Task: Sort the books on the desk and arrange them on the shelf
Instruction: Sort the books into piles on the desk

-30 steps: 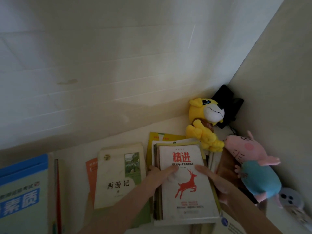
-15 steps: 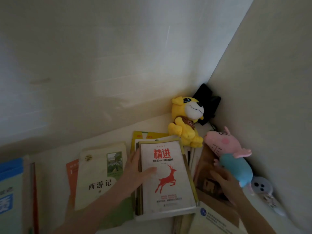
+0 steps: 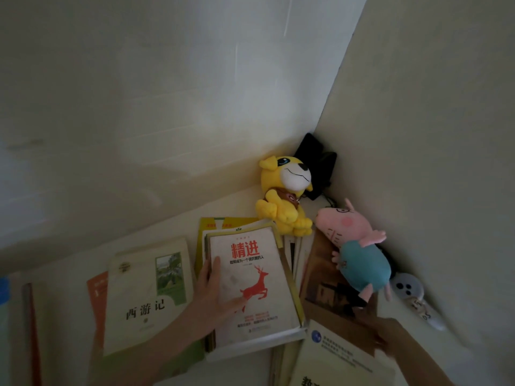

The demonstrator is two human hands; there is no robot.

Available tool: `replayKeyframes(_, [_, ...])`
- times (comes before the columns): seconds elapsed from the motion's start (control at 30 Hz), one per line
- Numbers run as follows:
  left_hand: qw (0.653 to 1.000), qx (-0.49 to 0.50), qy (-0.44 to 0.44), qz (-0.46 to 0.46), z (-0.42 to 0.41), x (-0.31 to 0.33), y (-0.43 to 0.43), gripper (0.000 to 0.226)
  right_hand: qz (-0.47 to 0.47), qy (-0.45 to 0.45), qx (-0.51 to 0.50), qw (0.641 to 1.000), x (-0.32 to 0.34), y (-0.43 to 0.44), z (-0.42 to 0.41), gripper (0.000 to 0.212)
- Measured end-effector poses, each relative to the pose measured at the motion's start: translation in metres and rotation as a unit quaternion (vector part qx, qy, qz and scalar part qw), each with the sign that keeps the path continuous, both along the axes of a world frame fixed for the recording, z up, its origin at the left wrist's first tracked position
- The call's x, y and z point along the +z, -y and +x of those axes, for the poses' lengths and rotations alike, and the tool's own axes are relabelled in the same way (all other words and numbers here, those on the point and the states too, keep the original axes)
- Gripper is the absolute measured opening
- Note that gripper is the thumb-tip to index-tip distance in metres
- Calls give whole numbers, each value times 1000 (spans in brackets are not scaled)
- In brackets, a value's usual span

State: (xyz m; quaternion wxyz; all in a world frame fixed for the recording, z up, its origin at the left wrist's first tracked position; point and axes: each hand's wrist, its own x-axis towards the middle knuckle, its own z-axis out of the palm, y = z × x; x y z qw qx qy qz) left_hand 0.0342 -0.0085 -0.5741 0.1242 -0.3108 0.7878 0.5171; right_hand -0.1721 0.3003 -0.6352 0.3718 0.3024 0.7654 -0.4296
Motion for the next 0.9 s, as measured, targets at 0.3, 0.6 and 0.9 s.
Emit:
replayKeyframes(0.3, [999,-31,20,-16,4,-1,4,107,-125,19,-1,992,9,0,3,50])
replayKeyframes(0.6, [999,-37,22,-24,3,1,3,115,-137,-88,15,987,46,-3,0,94])
replayKeyframes(0.9, [999,-34,20,-17,5,7,4,133,-89,-298,24,950,84,18,16,68])
